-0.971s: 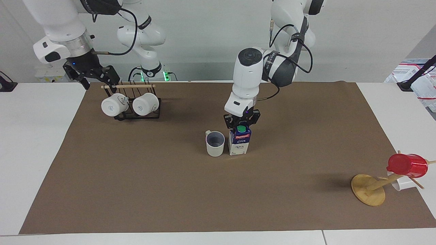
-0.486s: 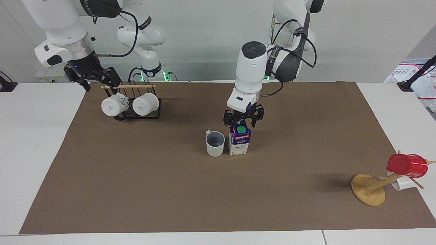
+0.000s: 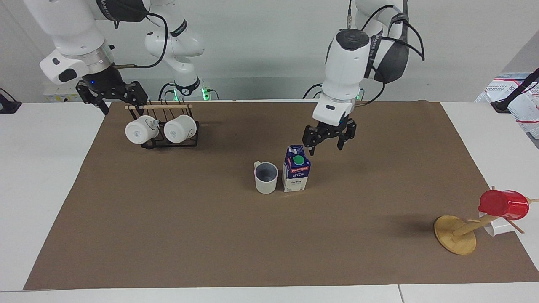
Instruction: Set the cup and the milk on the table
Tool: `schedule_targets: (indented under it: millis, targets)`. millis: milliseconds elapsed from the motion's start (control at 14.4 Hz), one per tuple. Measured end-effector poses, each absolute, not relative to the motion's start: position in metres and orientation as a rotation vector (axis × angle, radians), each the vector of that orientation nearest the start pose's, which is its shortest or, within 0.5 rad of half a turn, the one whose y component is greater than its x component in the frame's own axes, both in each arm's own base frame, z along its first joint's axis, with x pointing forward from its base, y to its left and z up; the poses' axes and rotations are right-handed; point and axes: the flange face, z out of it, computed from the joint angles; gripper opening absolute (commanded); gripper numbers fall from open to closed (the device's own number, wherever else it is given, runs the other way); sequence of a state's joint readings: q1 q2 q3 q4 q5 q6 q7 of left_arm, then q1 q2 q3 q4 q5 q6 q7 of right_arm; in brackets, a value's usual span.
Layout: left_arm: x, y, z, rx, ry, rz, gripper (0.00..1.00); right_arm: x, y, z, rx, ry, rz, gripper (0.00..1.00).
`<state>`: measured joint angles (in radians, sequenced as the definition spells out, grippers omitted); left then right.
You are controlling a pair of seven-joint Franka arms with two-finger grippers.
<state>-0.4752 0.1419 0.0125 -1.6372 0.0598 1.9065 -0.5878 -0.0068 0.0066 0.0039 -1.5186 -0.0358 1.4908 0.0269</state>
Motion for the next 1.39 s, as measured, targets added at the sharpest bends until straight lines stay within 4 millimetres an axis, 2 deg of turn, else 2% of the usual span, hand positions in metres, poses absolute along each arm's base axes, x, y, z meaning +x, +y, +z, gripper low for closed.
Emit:
schedule_targets:
  millis: [347,555,902,1110,1387]
  targets:
    - [0.588,-0.168,0.544,-3.11,-0.065,-0.16,1.0,0.548,-0.003,0.638,-3.143,0.05,0.068,1.0]
    - [0.592,-0.124,0.549,-3.099,-0.027,-0.122,1.0,0.548,-0.003,0.637,-3.143,0.055,0.069,1.0]
    - [0.591,-0.074,0.564,-3.155,-0.063,-0.086,1.0,0.548,-0.003,0.636,-3.142,0.099,0.074,1.0]
    - [0.589,-0.044,0.585,-3.164,-0.011,-0.05,1.0,0.548,-0.003,0.636,-3.14,0.1,0.075,1.0]
    - [0.582,-0.025,0.596,-3.161,-0.003,0.011,1.0,0.548,-0.003,0.635,-3.135,0.1,0.076,1.0]
